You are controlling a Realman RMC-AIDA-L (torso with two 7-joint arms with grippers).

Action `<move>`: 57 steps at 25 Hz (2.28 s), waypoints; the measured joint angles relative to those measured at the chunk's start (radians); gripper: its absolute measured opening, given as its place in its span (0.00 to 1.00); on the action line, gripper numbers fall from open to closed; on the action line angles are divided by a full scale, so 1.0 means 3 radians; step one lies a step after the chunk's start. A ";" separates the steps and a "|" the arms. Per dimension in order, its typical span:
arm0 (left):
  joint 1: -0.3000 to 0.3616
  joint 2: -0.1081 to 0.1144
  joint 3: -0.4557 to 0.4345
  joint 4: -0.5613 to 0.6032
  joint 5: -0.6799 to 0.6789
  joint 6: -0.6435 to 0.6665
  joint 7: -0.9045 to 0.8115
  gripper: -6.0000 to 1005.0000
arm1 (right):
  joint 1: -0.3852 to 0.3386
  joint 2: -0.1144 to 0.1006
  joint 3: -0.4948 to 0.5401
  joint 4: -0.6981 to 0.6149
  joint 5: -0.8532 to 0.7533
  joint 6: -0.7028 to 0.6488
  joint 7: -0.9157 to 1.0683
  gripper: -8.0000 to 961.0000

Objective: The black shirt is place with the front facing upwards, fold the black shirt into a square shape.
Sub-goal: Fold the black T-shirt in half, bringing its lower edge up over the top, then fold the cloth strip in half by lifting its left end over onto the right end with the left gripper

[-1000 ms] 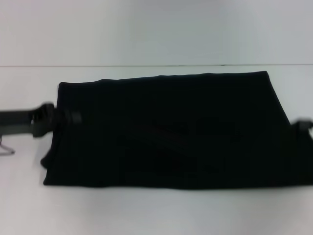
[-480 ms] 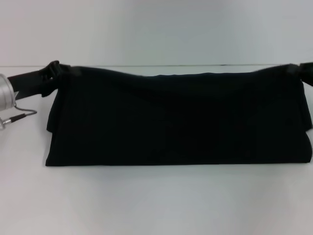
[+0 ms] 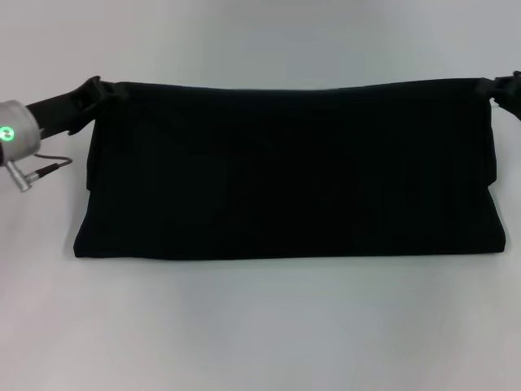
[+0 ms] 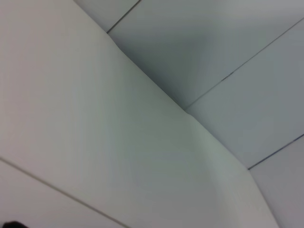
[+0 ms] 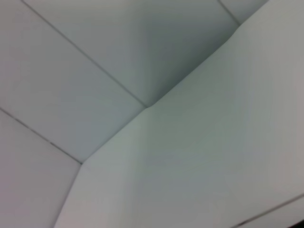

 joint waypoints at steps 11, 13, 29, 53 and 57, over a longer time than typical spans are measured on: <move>-0.0175 -0.0272 0.0003 -0.0010 -0.0025 -0.0693 0.0356 0.10 | 0.0256 0.0262 -0.0049 0.0085 0.0006 0.0867 -0.0497 0.06; -0.0199 -0.0314 0.0004 -0.0028 -0.0046 -0.0843 0.0388 0.10 | 0.0288 0.0312 -0.0072 0.0093 0.0007 0.1058 -0.0595 0.06; -0.0248 -0.0368 0.0009 -0.0343 -0.0651 -0.1341 0.1008 0.22 | 0.0388 0.0389 -0.0102 0.0284 0.0471 0.1704 -0.1211 0.31; 0.0502 -0.0035 0.0133 -0.0317 -0.0774 0.0465 0.0483 0.76 | -0.0419 0.0369 -0.0142 0.0262 0.0467 -0.0622 -0.3055 0.56; 0.0754 0.0133 0.0321 -0.0298 -0.0770 0.1022 -0.0016 0.90 | -0.0564 0.0386 -0.0266 0.0260 0.0427 -0.1038 -0.3624 0.73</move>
